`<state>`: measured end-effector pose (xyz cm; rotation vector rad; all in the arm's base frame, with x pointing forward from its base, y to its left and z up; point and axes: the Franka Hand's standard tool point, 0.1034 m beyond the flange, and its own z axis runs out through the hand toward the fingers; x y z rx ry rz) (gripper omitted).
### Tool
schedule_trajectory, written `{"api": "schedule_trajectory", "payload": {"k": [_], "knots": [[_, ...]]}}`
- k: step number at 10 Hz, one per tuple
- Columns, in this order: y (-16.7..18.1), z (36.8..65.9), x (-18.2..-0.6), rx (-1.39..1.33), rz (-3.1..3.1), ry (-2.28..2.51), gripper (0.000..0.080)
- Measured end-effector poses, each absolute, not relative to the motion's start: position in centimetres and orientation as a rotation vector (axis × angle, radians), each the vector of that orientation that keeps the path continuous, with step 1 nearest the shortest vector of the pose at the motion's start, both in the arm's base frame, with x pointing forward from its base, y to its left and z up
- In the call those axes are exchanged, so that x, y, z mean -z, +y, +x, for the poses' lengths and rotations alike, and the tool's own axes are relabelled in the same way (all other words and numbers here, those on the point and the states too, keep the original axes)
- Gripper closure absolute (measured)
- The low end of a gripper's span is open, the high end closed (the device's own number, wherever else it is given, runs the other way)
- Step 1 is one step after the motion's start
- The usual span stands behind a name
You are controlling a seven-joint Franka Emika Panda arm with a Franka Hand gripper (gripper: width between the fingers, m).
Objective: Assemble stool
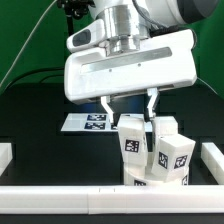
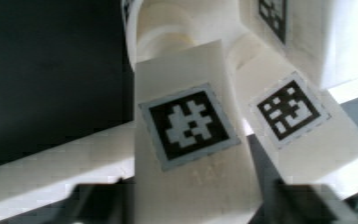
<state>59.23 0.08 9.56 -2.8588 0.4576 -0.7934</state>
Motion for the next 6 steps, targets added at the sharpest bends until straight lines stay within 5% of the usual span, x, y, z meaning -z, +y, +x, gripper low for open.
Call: {"api": "schedule_trajectory", "payload": {"k": [1,2,3,6], "knots": [[0.07,59.22,-9.55,0.793,-2.859,0.458,0.0286],[0.06,59.22,-9.55,0.793,-2.859,0.458,0.0286],[0.05,59.22,-9.55,0.793,-2.859,0.458,0.0175],[0.04,59.21,-9.54,0.793,-2.859,0.459,0.0151]]}}
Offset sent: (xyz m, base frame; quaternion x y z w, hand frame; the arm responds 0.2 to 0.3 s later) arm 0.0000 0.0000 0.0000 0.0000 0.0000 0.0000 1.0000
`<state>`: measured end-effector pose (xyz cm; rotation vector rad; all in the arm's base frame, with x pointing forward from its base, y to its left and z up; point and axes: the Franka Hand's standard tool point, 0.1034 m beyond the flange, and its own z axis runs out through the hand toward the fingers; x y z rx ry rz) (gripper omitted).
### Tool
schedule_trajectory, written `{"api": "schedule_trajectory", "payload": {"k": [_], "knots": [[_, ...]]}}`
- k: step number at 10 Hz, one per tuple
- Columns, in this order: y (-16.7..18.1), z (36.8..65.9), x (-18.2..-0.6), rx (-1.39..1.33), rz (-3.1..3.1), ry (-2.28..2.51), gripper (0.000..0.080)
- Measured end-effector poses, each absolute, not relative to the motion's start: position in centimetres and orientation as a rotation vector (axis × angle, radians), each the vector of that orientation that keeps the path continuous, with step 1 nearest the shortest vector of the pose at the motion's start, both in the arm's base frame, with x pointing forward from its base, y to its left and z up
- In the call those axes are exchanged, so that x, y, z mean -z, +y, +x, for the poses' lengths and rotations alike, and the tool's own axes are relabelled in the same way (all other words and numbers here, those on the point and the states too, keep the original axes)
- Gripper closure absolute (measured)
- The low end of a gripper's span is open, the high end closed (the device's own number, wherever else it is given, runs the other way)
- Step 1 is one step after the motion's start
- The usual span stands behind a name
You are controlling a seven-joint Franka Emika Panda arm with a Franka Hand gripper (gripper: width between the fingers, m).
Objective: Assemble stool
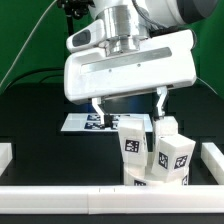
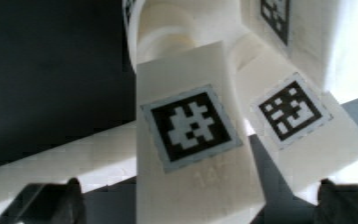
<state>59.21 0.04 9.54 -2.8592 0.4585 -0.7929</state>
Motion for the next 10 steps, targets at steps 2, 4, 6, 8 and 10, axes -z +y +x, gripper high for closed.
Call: {"api": "schedule_trajectory", "payload": {"k": [2,4,6,8,10], "knots": [[0.0,59.2,-9.5,0.793,-2.859,0.459,0.0150],[1.3,58.9,-10.2,0.624,-2.814,0.481,0.0150],[1.7,59.3,-12.4,0.603,-2.836,0.411,0.0150],[2.3,58.9,-12.2,0.554,-2.843,0.372,0.0150],[2.9,58.5,-12.0,0.460,-2.826,0.371,0.0150]]}}
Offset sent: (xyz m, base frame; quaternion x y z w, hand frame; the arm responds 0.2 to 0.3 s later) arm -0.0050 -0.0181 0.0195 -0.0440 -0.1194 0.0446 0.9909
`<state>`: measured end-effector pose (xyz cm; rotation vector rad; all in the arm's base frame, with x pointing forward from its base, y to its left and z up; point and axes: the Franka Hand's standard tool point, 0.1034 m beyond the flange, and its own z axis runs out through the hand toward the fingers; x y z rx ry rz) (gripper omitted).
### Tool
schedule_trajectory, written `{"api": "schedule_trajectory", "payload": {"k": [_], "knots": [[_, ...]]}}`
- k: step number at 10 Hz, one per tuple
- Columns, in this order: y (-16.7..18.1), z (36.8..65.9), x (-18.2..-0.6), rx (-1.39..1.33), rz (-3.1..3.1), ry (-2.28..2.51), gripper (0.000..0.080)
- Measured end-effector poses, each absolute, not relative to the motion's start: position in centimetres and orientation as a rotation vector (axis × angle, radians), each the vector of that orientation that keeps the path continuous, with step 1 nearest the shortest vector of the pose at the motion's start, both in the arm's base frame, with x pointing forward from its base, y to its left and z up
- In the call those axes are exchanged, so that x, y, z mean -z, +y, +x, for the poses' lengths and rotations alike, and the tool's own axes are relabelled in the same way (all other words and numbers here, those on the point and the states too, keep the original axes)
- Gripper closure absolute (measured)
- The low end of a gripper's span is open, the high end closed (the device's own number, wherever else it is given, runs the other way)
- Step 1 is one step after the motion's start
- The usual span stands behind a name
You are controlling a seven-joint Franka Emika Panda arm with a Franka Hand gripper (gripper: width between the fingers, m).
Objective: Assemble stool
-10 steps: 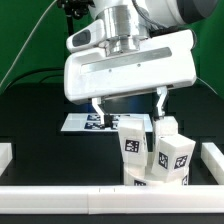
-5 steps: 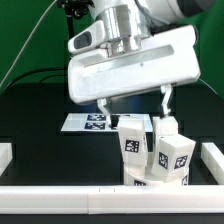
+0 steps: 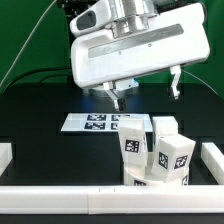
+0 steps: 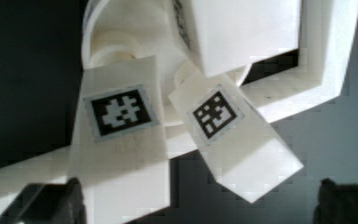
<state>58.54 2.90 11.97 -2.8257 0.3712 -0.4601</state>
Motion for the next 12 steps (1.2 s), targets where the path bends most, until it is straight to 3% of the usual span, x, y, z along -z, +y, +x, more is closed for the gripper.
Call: {"api": "schedule_trajectory", "payload": {"k": [1,12], "knots": [[3.21,58.19,-11.97,0.323,-2.812,0.351,0.0150],[3.21,58.19,-11.97,0.323,-2.812,0.351,0.0150]]}}
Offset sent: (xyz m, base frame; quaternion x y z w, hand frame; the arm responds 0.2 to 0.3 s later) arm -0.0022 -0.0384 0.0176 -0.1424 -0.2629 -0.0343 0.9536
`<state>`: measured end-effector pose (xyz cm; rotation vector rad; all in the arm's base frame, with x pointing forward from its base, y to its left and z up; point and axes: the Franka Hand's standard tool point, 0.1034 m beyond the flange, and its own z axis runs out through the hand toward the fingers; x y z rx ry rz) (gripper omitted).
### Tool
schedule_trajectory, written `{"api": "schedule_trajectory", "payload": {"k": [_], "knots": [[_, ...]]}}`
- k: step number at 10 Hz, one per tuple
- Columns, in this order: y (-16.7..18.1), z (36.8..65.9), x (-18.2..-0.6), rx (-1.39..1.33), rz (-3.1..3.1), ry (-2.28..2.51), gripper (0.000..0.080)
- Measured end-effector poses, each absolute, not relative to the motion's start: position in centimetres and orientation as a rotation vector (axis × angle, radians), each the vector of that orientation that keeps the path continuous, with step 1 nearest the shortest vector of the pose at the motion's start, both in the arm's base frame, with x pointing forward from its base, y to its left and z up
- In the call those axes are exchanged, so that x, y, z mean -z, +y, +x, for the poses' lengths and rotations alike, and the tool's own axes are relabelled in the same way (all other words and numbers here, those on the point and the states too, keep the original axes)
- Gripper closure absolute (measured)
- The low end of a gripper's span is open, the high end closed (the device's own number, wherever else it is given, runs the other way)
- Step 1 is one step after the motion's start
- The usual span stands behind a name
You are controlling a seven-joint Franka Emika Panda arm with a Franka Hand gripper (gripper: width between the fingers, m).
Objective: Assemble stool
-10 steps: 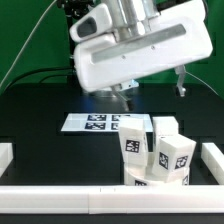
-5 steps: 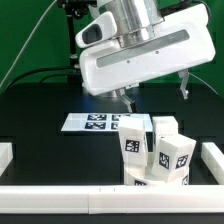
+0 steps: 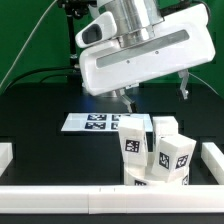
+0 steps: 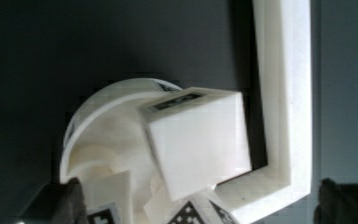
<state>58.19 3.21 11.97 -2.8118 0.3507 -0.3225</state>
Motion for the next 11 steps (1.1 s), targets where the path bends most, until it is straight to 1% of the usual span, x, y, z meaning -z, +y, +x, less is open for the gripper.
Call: {"api": "schedule_trajectory", "payload": {"k": [1,2,3,4,5,6,7,8,9,11], "knots": [[3.9,55.7,-11.6,0.023,-2.815,0.312,0.0150],[2.9,57.5,-12.3,0.121,-2.829,0.324,0.0150],[3.1,57.1,-11.9,0.117,-2.832,0.322,0.0150],[2.8,56.9,-12.0,0.091,-2.836,0.312,0.0150],[1.2,56.4,-12.7,-0.029,-2.856,0.262,0.0150],[-0.1,57.5,-13.4,-0.001,-2.883,0.244,0.0150],[-0.3,57.6,-13.7,-0.029,-2.901,0.203,0.0150],[-0.3,57.5,-13.9,-0.177,-2.909,0.149,0.0150],[-0.2,58.2,-14.0,-0.217,-2.895,0.190,0.0150],[-0.2,58.3,-13.9,-0.205,-2.895,0.184,0.0150]]}}
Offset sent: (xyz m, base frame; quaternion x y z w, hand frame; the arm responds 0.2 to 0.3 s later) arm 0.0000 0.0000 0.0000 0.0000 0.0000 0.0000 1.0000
